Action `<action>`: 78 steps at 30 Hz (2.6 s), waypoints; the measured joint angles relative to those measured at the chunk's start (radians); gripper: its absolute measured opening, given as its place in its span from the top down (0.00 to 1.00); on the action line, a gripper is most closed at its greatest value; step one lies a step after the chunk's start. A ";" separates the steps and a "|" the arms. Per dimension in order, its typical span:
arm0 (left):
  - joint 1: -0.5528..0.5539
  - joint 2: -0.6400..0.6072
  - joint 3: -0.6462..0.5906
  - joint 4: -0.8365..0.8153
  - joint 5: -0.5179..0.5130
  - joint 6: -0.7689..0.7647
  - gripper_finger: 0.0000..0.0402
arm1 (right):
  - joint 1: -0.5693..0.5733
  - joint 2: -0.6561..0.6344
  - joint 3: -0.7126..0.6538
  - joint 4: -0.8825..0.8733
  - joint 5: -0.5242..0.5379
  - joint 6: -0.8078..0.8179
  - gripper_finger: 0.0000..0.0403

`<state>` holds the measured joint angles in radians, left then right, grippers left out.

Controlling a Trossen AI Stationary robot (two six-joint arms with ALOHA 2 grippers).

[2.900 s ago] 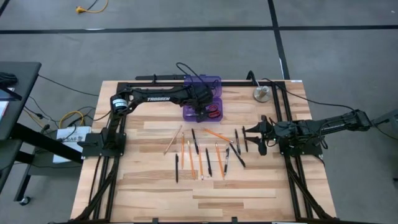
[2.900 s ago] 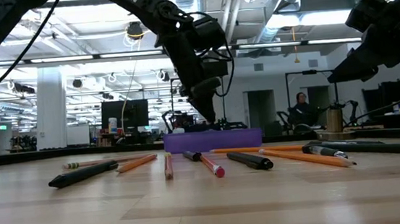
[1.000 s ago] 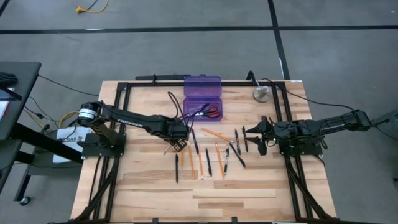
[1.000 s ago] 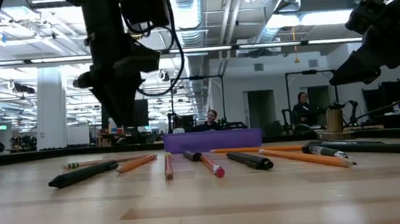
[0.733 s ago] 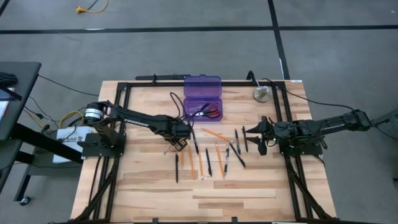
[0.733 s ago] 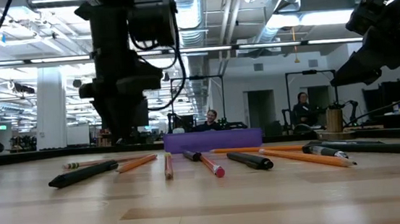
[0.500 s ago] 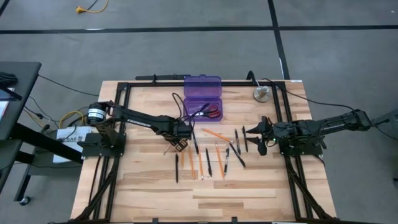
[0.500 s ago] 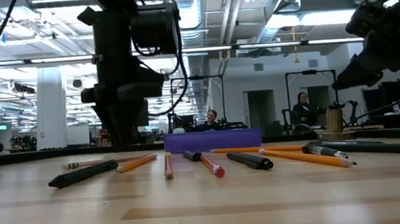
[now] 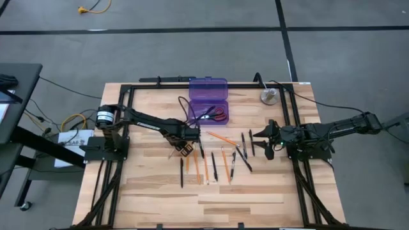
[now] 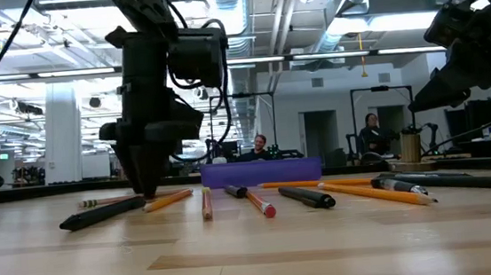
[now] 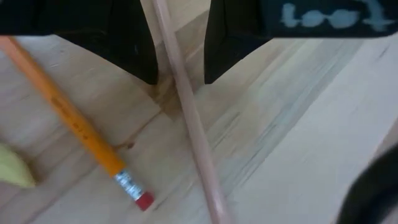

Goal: Pick & place school supplies into a supply box
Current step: Put the pink pencil into the violet supply box

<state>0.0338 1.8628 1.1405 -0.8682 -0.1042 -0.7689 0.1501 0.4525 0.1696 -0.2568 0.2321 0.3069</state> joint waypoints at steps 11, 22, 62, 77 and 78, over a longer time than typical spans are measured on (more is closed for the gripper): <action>0.001 0.057 0.008 0.015 0.035 0.007 0.70 | 0.000 0.000 0.000 0.001 0.000 0.000 0.58; 0.001 0.054 0.005 0.030 0.039 -0.021 0.92 | 0.000 0.000 0.000 0.001 0.000 0.000 0.58; 0.060 0.015 0.434 -0.266 -0.234 0.249 0.99 | 0.000 0.000 0.000 0.003 0.001 0.000 0.58; 0.242 0.021 0.500 -0.022 -0.165 0.579 0.99 | 0.000 0.000 0.000 0.003 0.001 0.000 0.58; 0.253 0.021 0.500 -0.001 -0.165 0.592 0.99 | 0.000 0.000 0.000 0.003 0.001 0.000 0.58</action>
<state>0.2871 1.8843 1.6402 -0.8688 -0.2687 -0.1766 0.1499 0.4522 0.1692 -0.2537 0.2333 0.3065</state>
